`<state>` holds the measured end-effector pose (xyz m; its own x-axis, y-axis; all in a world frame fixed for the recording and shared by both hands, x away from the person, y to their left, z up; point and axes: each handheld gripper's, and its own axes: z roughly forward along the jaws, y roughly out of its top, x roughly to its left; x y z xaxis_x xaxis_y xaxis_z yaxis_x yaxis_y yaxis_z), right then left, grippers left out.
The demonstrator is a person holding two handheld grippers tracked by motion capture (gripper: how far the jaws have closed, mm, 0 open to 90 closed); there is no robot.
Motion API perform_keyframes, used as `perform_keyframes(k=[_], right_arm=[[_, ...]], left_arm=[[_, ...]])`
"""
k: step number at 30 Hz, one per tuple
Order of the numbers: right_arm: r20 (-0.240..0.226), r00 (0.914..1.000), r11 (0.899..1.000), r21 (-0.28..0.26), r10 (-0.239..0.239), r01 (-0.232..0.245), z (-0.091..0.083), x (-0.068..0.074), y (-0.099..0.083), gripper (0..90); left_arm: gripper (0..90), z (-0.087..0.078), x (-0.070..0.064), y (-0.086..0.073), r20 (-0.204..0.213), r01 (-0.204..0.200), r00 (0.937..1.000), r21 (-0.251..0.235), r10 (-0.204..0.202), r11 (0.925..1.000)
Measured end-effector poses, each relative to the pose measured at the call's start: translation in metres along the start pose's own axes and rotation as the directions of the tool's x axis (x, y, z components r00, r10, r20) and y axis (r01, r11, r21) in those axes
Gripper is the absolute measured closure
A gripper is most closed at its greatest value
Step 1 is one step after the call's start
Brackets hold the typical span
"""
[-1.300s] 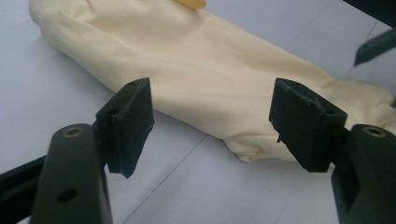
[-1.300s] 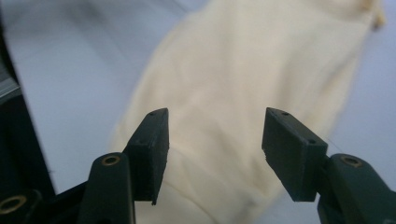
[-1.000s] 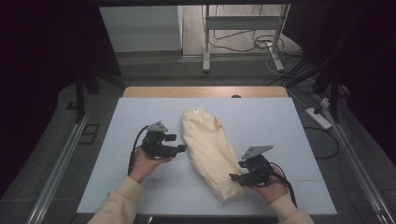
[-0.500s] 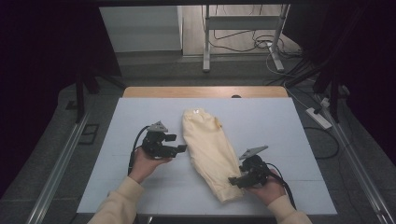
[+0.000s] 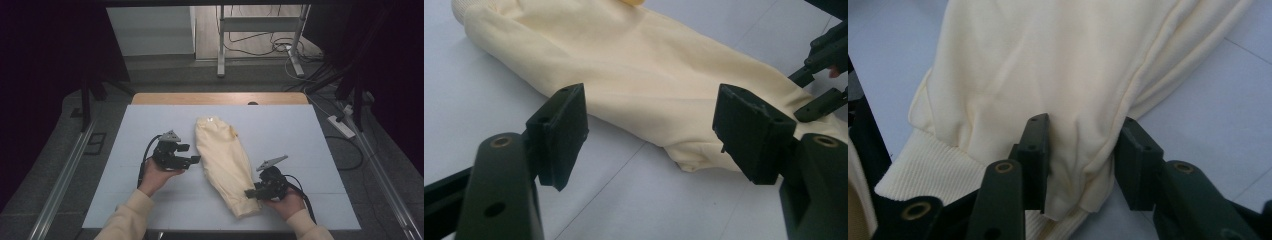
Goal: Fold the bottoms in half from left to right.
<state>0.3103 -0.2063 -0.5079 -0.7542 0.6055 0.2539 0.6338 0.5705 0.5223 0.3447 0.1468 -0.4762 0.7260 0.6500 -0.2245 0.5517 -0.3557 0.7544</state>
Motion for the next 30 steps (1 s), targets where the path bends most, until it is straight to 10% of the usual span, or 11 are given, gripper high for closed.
perform_keyframes(k=[30], right_arm=[[-0.061,0.9945,0.996,-0.034,-0.085,0.083,0.020,0.042,0.008,73.8]], left_arm=[[29.7,0.002,0.002,0.000,0.003,-0.002,1.0000,0.005,0.002,1.0000]])
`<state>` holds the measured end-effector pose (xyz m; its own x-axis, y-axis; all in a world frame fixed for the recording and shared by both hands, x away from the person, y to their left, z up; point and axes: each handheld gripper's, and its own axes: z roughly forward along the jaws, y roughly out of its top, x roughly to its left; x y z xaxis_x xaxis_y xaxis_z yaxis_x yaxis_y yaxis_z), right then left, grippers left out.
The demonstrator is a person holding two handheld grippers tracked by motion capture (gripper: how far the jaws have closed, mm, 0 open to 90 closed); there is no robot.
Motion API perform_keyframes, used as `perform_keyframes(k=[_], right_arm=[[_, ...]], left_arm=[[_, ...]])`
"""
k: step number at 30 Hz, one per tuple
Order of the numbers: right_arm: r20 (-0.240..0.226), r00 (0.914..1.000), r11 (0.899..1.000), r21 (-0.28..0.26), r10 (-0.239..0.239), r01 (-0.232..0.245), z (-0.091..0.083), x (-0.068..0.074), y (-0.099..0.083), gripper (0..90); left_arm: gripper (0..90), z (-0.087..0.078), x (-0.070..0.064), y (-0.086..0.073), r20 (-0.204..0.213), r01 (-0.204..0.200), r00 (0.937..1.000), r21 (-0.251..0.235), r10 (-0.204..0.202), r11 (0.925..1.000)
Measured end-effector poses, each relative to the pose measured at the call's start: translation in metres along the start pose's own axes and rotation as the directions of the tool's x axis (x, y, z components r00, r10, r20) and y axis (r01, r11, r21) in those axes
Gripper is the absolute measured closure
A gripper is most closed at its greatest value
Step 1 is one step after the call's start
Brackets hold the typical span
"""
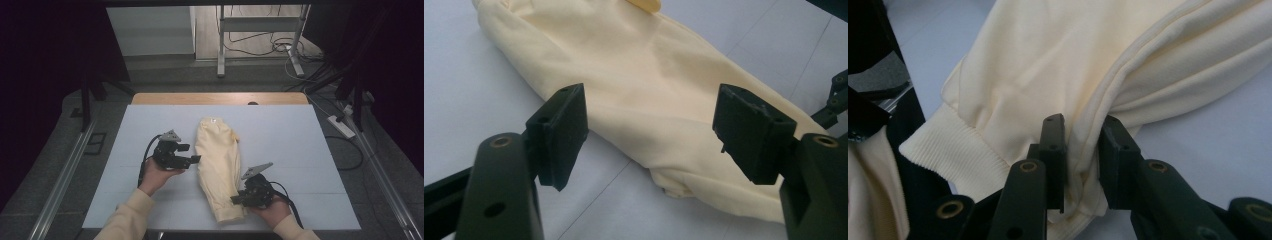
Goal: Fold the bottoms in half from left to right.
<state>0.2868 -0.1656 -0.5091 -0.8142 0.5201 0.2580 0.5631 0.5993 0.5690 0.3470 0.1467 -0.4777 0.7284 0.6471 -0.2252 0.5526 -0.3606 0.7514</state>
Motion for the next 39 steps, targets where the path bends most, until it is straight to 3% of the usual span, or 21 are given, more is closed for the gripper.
perform_keyframes(k=[13,16,23,28,34,39], right_arm=[[-0.036,0.9989,1.000,-0.004,-0.029,0.029,0.008,0.014,0.003,73.8],[-0.077,0.9968,1.000,-0.004,-0.022,0.022,0.011,0.016,0.002,73.8],[-0.060,0.9964,0.998,-0.002,-0.059,0.059,0.009,0.016,0.002,71.8],[-0.035,0.9942,0.995,-0.010,-0.102,0.101,0.007,0.015,0.003,57.0],[-0.005,0.9974,0.995,-0.071,-0.072,0.072,-0.004,0.006,0.003,41.0],[0.039,0.9974,0.989,-0.132,-0.061,0.066,-0.013,-0.002,0.006,37.6]], left_arm=[[29.7,0.000,0.000,0.000,0.000,-0.003,1.0000,0.000,0.003,1.0000],[29.7,0.000,0.000,0.000,0.000,-0.002,1.0000,0.000,0.002,1.0000],[29.7,-0.001,0.000,0.000,0.000,0.002,1.0000,-0.007,-0.002,1.0000],[29.7,-0.002,0.000,0.000,0.000,-0.002,1.0000,-0.008,0.002,1.0000],[29.7,-0.002,0.000,0.000,-0.003,-0.005,1.0000,-0.014,0.005,0.9999],[29.7,-0.005,-0.003,-0.001,-0.004,-0.020,0.9998,-0.021,0.020,0.9996]])
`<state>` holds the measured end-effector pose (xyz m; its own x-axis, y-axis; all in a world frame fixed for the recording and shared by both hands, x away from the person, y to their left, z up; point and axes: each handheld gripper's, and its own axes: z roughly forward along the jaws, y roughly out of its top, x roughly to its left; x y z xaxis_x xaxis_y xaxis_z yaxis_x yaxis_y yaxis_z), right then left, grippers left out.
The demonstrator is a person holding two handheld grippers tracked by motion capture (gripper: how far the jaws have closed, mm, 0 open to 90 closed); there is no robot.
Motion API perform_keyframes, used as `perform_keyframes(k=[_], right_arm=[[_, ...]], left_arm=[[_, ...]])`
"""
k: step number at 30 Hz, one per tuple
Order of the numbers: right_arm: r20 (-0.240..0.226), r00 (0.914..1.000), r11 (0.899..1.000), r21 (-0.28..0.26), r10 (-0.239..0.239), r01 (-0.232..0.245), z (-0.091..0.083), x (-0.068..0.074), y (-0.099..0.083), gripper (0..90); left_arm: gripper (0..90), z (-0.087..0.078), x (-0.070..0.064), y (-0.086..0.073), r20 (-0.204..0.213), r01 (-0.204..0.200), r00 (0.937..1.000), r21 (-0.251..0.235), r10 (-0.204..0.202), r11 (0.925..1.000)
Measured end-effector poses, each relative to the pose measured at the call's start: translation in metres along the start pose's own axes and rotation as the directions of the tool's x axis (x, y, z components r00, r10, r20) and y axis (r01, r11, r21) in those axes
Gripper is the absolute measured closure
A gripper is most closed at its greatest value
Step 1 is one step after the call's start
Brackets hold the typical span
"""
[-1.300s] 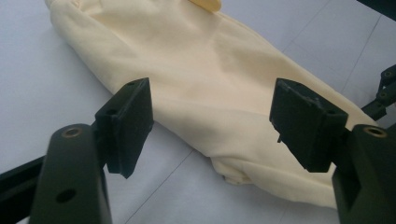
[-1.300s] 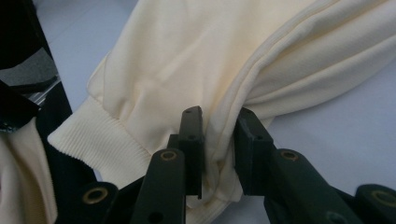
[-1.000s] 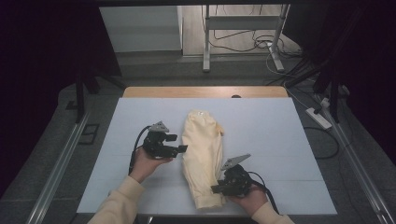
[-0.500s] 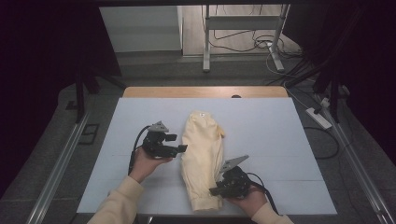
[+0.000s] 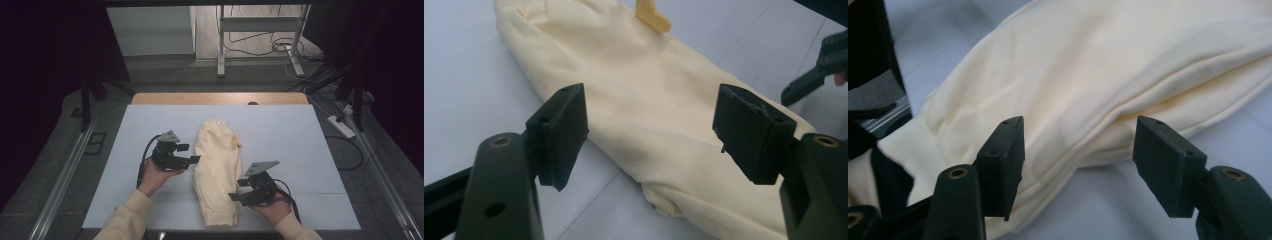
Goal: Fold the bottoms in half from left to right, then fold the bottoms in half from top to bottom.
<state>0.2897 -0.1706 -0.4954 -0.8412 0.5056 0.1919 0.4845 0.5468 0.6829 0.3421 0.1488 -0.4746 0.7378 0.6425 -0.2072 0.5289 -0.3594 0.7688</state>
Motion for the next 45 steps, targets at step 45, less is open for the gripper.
perform_keyframes(k=[45], right_arm=[[0.135,0.9909,0.999,-0.040,-0.007,0.012,-0.007,-0.036,0.015,34.2]], left_arm=[[29.6,0.002,0.003,-0.002,0.011,0.009,0.9999,0.002,-0.009,1.0000]])
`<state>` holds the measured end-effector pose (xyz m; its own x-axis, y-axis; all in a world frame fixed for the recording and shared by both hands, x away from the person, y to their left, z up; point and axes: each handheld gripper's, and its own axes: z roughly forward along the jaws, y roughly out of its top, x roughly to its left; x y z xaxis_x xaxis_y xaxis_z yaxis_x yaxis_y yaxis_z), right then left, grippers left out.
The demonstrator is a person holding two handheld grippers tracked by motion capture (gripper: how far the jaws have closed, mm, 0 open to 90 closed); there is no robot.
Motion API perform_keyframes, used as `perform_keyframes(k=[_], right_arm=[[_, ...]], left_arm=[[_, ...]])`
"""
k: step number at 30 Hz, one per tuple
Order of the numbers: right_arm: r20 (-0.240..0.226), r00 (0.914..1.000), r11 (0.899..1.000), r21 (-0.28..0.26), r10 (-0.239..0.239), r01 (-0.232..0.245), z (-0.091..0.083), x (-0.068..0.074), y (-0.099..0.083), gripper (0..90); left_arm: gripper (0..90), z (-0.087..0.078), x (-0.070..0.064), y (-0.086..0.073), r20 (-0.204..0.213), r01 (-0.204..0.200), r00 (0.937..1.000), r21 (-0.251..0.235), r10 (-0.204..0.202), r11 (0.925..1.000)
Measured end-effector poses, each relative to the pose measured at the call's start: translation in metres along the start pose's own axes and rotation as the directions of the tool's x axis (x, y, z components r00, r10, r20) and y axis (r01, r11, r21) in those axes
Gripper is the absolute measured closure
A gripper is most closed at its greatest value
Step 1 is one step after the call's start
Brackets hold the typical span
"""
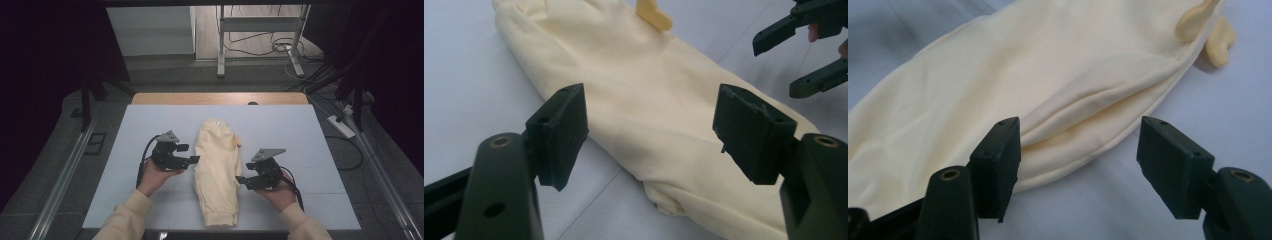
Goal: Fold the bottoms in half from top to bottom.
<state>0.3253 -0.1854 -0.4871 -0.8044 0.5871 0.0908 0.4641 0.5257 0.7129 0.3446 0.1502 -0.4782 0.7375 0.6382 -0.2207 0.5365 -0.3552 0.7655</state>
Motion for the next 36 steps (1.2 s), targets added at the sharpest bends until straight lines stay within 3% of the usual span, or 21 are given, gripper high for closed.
perform_keyframes(k=[19,28,31,36], right_arm=[[0.022,0.9998,1.000,-0.007,0.003,-0.003,0.015,-0.016,0.018,33.8],[0.034,0.9993,0.999,-0.032,0.014,-0.013,0.018,-0.028,0.032,33.6],[0.050,0.9987,1.000,-0.030,-0.003,0.004,0.021,-0.032,0.038,33.6],[0.050,0.9983,0.999,-0.030,0.030,-0.028,0.030,-0.044,0.046,33.6]], left_arm=[[29.6,0.009,0.012,0.008,-0.035,0.008,0.9994,0.004,-0.007,1.0000],[29.0,0.021,0.019,0.020,-0.037,0.013,0.9992,0.008,-0.013,0.9999],[28.8,0.027,0.023,0.023,-0.037,0.016,0.9992,0.022,-0.015,0.9996],[28.6,0.040,0.031,0.031,-0.049,0.017,0.9987,0.052,-0.014,0.9985]])
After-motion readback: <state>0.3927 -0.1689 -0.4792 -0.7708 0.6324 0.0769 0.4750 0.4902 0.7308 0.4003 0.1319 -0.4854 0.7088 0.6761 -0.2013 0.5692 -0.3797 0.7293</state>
